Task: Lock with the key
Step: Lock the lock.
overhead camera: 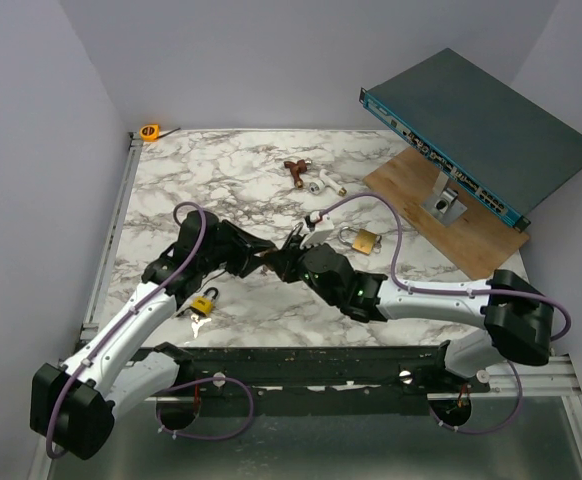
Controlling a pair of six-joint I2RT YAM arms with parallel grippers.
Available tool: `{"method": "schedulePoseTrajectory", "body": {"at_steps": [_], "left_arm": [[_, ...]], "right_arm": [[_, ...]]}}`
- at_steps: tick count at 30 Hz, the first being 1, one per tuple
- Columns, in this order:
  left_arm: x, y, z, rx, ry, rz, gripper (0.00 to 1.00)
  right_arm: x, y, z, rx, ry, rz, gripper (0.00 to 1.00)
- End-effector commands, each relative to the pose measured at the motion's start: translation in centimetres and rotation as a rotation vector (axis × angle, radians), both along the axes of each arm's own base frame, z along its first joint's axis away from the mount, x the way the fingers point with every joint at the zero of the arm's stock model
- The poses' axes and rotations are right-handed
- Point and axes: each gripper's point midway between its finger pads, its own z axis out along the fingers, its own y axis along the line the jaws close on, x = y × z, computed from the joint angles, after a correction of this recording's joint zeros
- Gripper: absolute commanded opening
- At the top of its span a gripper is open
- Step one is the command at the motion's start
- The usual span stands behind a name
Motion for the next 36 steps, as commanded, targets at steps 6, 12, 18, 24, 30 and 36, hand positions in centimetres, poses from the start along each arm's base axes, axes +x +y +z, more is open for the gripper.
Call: {"method": "schedulePoseTrajectory", "body": {"at_steps": [6,12,18,24,30,36], "left_arm": [[-2.1,-2.3,8.4,-0.012,-0.334,-0.294,0.69],[-3.4,-1.2,14.2,0.171,-0.756,-0.483,0.78],[-7.3,-1.3,23.2,0.253,-1.294,-0.701,0.78],[-10.8,-2.7,26.5,0.122,-1.451,-0.964,0.71],[-14.2,-3.0,27.9,-0.045,-1.525,-1.158,0.69],[-16.6,-3.5,28.0,-0.191,-1.536,-1.29,0.65]], "right_arm": [[-1.7,-2.2,5.3,-0.042,-0.132,0.096,0.01],[-7.3,-4.1,9.1,-0.027,-0.163,0.37,0.01],[-16.8,-5.4,12.8,0.008,-0.115,0.851,0.01],[-22.3,-7.0,17.0,0.119,-0.107,1.134,0.01],[-24.8,-7.8,19.7,0.199,-0.125,1.273,0.01],[-25.2,-7.4,20.8,0.243,-0.139,1.316,0.01]]}}
